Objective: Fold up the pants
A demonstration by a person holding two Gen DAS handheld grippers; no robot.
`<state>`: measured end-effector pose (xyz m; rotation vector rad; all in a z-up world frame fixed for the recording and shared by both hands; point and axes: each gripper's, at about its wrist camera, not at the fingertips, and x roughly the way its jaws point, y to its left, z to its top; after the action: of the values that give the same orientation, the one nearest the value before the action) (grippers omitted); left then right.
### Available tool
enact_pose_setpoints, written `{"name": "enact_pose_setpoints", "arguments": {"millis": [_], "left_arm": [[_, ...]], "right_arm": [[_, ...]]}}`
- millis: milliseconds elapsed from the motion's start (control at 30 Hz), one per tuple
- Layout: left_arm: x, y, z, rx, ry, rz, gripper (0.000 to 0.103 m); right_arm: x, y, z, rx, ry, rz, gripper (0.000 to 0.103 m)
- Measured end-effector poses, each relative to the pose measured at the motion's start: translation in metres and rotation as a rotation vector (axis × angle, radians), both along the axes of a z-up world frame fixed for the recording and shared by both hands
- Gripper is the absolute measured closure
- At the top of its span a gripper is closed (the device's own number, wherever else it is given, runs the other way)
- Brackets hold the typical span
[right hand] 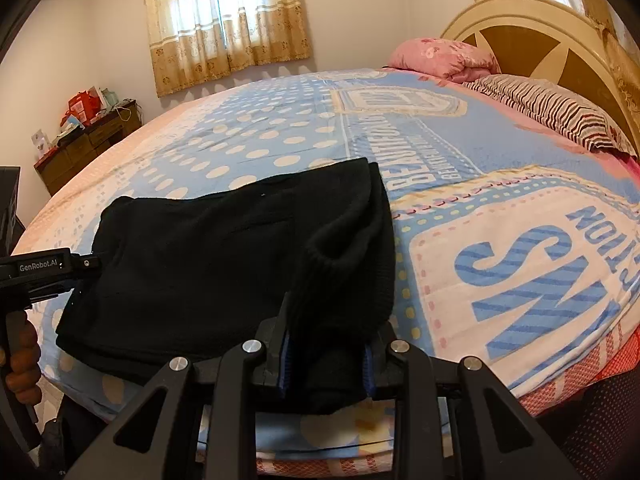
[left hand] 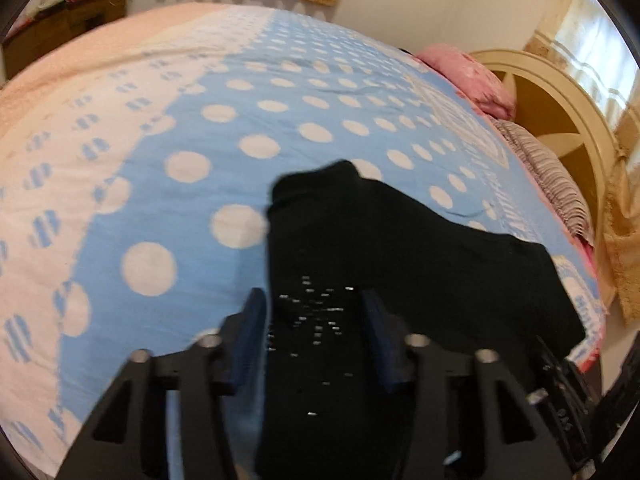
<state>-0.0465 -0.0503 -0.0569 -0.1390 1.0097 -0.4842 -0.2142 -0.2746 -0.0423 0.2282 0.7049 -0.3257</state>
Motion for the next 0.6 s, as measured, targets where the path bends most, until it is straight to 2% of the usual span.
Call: {"name": "enact_pose_setpoints", "arguments": {"millis": [200, 333, 400, 600], "left_arm": [[0.001, 0.003, -0.001, -0.031, 0.014, 0.017, 0.056], [0.0, 0.002, -0.001, -0.024, 0.007, 0.029, 0.056], [0.0, -0.001, 0.001, -0.012, -0.008, 0.013, 0.082], [-0.003, -0.001, 0.013, 0.004, -0.051, 0.011, 0.088]], "right_arm": [[0.0, 0.0, 0.0, 0.011, 0.001, -0.006, 0.075], [0.001, 0.004, 0.004, -0.004, -0.001, -0.004, 0.075], [0.0, 0.006, 0.008, -0.017, -0.006, 0.0, 0.075], [0.0, 0.021, 0.023, -0.089, -0.035, 0.016, 0.075]]}}
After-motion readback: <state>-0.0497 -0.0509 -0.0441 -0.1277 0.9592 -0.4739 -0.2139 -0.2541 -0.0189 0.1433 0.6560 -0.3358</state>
